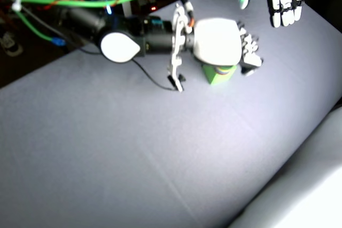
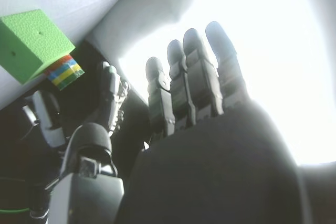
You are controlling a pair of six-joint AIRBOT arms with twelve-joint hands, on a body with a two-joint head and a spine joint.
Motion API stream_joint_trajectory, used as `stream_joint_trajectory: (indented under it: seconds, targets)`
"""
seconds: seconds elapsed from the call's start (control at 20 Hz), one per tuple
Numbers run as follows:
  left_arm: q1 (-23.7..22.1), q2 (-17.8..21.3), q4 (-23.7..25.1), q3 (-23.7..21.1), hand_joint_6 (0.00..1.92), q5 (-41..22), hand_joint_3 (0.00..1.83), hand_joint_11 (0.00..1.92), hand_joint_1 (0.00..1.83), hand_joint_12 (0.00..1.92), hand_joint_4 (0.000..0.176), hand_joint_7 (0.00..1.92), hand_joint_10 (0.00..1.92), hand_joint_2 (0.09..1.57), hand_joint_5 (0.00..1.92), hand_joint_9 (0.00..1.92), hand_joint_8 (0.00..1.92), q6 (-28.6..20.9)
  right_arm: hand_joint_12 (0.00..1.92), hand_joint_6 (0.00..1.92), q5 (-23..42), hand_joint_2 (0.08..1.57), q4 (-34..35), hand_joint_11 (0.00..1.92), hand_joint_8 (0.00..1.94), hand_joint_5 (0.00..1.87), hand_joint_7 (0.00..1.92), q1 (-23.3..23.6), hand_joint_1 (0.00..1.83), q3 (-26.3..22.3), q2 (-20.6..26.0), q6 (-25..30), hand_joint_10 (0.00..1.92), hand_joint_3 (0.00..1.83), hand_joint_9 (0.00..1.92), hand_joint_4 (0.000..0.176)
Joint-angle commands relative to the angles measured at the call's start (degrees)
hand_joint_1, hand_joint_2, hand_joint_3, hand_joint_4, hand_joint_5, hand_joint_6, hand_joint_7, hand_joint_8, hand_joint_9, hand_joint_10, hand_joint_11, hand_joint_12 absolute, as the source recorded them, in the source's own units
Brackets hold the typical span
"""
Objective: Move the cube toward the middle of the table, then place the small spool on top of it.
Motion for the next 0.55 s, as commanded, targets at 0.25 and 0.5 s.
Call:
stream_joint_trajectory:
  seconds: [0.25,0.5]
  targets:
    - [1.0,2.2,1.6,-1.4,0.0,-9.7,0.0,0.01,0.0,0.46,0.068,0.32,0.0,1.25,0.34,0.24,0.0,-1.0,0.19,0.0,23.3,1.13,12.0,0.0,0.0,0.03,0.0,-10.3,0.13,-5.8,11.6,0.0,0.0,0.0,0.0,0.157]
    - [3.9,3.8,2.5,-3.2,0.01,-15.5,0.01,0.0,0.0,0.34,0.037,0.28,0.01,1.32,0.33,0.18,0.0,-3.7,0.78,0.0,34.2,1.13,17.9,0.0,0.0,0.2,0.19,-17.5,0.2,-10.6,18.5,0.0,0.0,0.01,0.2,0.095]
